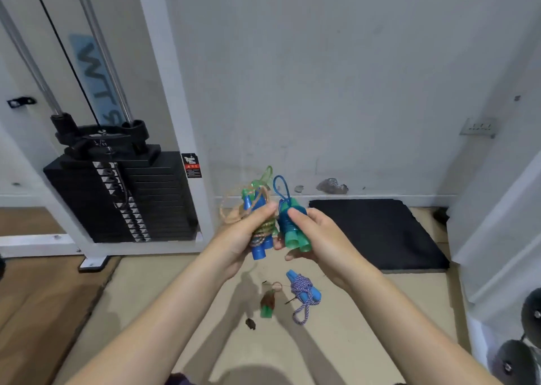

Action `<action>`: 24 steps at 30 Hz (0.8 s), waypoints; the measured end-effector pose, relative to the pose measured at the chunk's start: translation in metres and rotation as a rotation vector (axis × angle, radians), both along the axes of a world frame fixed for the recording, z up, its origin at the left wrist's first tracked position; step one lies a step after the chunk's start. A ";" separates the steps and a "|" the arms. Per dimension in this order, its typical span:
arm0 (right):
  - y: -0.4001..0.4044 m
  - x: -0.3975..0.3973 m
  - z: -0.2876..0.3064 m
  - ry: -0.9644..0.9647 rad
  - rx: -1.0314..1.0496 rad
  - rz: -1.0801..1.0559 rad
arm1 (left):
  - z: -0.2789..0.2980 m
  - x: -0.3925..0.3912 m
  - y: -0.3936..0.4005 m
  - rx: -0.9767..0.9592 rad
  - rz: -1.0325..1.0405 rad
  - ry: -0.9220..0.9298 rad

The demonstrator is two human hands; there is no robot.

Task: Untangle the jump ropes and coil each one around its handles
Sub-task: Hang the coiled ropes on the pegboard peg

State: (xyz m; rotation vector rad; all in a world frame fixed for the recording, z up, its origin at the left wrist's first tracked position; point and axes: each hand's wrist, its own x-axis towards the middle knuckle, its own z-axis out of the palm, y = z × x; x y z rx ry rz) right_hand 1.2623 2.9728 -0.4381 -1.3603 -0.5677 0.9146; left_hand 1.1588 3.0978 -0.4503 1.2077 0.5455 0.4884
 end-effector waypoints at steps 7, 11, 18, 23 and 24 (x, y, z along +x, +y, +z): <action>0.096 0.119 -0.066 -0.144 0.002 -0.076 | -0.098 0.116 0.115 0.076 0.069 0.232; 0.136 0.148 -0.078 -0.390 -0.170 0.182 | -0.119 0.142 0.139 0.064 -0.137 0.412; 0.144 0.152 -0.024 -0.064 -0.288 0.028 | -0.047 0.129 0.129 -0.029 -0.252 0.375; 0.142 0.116 0.083 -0.024 -0.256 -0.073 | 0.066 0.116 0.113 -0.133 -0.017 0.426; 0.143 0.110 0.112 -0.022 -0.243 -0.058 | 0.094 0.111 0.111 -0.158 0.007 0.406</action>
